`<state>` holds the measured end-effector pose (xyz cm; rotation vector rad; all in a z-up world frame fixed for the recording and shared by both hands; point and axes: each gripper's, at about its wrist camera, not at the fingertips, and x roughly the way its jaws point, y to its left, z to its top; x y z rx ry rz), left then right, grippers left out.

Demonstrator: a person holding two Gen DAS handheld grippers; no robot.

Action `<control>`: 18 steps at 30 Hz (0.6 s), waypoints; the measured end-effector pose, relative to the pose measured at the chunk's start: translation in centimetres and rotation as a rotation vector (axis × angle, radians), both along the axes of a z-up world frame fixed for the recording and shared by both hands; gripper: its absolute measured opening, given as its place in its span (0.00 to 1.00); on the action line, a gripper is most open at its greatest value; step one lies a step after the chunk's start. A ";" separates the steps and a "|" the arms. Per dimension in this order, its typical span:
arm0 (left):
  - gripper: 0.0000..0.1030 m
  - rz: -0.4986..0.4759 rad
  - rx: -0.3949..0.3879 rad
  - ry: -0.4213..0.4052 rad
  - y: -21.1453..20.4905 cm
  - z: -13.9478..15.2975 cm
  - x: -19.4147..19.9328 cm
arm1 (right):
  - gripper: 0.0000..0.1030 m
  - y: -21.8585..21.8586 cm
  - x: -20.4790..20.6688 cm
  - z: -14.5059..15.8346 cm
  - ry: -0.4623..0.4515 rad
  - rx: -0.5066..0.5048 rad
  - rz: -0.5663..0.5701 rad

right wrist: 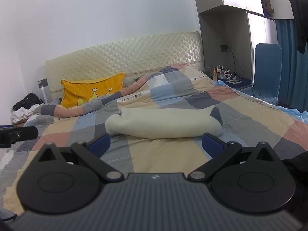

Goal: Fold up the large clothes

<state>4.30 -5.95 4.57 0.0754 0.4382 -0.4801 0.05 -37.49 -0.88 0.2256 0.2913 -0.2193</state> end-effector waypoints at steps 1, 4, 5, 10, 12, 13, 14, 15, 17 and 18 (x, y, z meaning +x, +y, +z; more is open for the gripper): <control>1.00 0.001 0.000 0.000 0.0 0.0 0.0 | 1.00 0.0 0.0 0.0 0.001 0.000 -0.001; 1.00 0.000 -0.001 0.000 0.0 0.0 0.0 | 1.00 0.0 -0.1 -0.1 0.003 0.001 0.001; 1.00 0.000 -0.002 0.001 0.0 0.0 0.0 | 1.00 0.0 -0.1 -0.1 0.003 0.001 0.000; 1.00 0.000 -0.003 0.002 0.0 0.1 0.0 | 1.00 0.0 -0.2 -0.1 0.002 0.002 -0.001; 1.00 0.001 -0.003 0.001 0.0 0.1 0.0 | 1.00 0.1 -0.1 -0.1 0.003 0.002 -0.001; 1.00 0.001 -0.004 0.002 0.0 0.0 0.0 | 1.00 0.1 -0.1 -0.1 0.003 0.001 0.000; 1.00 -0.001 -0.004 0.004 0.0 0.1 0.0 | 1.00 0.0 -0.1 -0.1 0.003 0.001 -0.001; 1.00 -0.003 -0.006 0.006 0.0 0.1 0.0 | 1.00 0.0 -0.1 -0.1 0.003 0.003 0.000; 1.00 -0.007 -0.008 0.010 -0.2 0.1 -0.2 | 1.00 0.1 -0.1 -0.1 0.003 0.002 0.000; 1.00 -0.010 -0.006 0.011 -0.3 0.1 -0.2 | 1.00 0.2 -0.1 -0.1 0.004 -0.001 -0.001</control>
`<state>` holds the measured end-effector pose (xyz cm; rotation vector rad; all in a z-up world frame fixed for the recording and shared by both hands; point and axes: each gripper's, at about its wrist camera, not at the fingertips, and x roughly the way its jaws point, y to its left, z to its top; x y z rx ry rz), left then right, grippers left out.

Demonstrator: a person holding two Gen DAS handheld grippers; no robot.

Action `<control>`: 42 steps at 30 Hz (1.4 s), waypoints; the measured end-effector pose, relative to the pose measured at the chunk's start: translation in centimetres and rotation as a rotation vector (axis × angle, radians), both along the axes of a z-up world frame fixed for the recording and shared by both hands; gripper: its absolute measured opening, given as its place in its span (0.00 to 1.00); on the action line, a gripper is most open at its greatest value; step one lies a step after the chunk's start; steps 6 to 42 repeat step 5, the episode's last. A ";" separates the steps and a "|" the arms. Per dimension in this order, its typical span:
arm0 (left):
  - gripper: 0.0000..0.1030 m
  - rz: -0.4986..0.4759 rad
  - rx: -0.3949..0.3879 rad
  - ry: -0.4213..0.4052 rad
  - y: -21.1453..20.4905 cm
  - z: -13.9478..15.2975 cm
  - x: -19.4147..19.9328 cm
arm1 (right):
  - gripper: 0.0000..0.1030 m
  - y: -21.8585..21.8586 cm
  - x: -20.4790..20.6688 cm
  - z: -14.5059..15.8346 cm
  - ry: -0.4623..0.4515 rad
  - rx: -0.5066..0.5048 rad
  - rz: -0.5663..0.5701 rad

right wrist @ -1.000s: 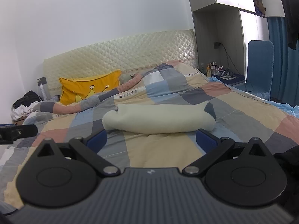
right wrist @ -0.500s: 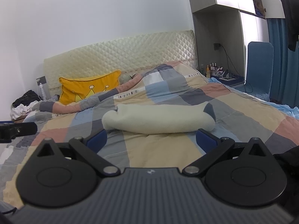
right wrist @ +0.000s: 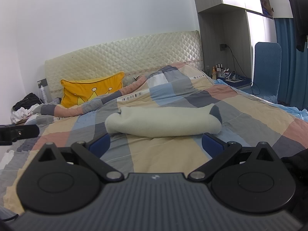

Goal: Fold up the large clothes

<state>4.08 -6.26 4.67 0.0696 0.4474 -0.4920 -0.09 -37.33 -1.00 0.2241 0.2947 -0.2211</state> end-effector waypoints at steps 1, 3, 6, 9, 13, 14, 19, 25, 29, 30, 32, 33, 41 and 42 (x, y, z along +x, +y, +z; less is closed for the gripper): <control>1.00 0.001 0.000 -0.001 -0.1 0.0 -0.1 | 1.00 0.1 0.1 0.0 0.001 -0.002 0.001; 1.00 0.003 0.000 0.000 -0.1 0.0 -0.1 | 1.00 0.2 0.0 -0.1 0.003 -0.001 0.003; 1.00 0.006 0.000 0.001 -0.2 0.0 -0.1 | 1.00 0.2 -0.1 -0.2 0.003 -0.003 0.004; 1.00 0.006 0.000 0.001 -0.2 0.0 -0.1 | 1.00 0.2 -0.1 -0.2 0.003 -0.003 0.004; 1.00 0.006 0.000 0.001 -0.2 0.0 -0.1 | 1.00 0.2 -0.1 -0.2 0.003 -0.003 0.004; 1.00 0.006 0.000 0.001 -0.2 0.0 -0.1 | 1.00 0.2 -0.1 -0.2 0.003 -0.003 0.004; 1.00 0.006 0.000 0.001 -0.2 0.0 -0.1 | 1.00 0.2 -0.1 -0.2 0.003 -0.003 0.004; 1.00 0.006 0.000 0.001 -0.2 0.0 -0.1 | 1.00 0.2 -0.1 -0.2 0.003 -0.003 0.004; 1.00 0.006 0.000 0.001 -0.2 0.0 -0.1 | 1.00 0.2 -0.1 -0.2 0.003 -0.003 0.004; 1.00 0.006 0.000 0.001 -0.2 0.0 -0.1 | 1.00 0.2 -0.1 -0.2 0.003 -0.003 0.004; 1.00 0.006 0.000 0.001 -0.2 0.0 -0.1 | 1.00 0.2 -0.1 -0.2 0.003 -0.003 0.004; 1.00 0.006 0.000 0.001 -0.2 0.0 -0.1 | 1.00 0.2 -0.1 -0.2 0.003 -0.003 0.004; 1.00 0.006 0.000 0.001 -0.2 0.0 -0.1 | 1.00 0.2 -0.1 -0.2 0.003 -0.003 0.004; 1.00 0.006 0.000 0.001 -0.2 0.0 -0.1 | 1.00 0.2 -0.1 -0.2 0.003 -0.003 0.004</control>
